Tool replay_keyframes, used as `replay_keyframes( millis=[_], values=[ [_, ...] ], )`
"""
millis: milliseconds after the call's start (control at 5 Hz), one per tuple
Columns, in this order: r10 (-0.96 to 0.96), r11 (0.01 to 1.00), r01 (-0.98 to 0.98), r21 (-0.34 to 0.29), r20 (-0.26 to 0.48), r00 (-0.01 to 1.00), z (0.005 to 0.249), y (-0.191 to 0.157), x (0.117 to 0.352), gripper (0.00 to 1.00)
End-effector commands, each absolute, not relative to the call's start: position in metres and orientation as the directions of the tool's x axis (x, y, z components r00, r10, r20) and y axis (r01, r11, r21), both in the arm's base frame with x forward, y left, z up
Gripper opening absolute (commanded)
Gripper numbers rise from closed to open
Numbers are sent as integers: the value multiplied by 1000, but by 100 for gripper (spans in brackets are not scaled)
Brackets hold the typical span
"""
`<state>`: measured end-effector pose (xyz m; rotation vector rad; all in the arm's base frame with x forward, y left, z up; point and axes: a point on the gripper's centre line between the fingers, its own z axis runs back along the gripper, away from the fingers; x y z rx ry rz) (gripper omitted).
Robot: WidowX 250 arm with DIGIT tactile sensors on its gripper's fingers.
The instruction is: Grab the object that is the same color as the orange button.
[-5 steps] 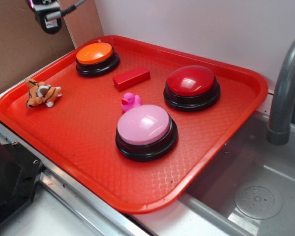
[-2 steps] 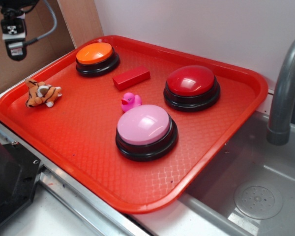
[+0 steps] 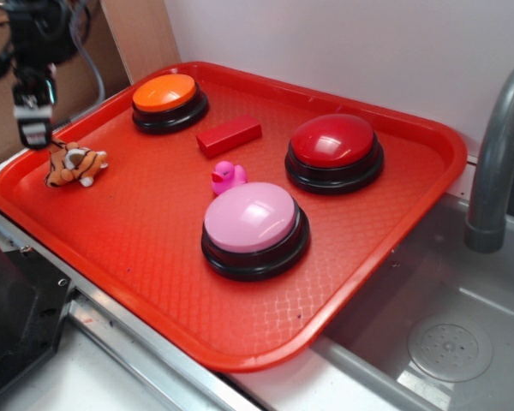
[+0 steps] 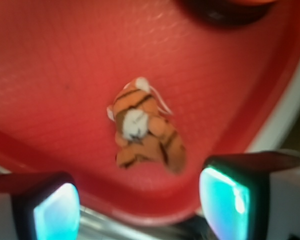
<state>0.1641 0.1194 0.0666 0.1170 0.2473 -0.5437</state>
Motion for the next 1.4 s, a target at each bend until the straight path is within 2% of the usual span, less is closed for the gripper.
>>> replay_keyframes(
  millis=[0,600,800,1000,1200],
  values=[
    [-484,847,523,95,-269,833,44,121,167,100],
    [-375,912,406,57,-282,883,31,145,158,100],
    [-342,925,373,71,-272,900,29,146,160,100],
    [-277,952,300,60,-247,929,24,145,163,0],
    [-262,956,287,67,-250,932,23,143,163,0]
  ],
)
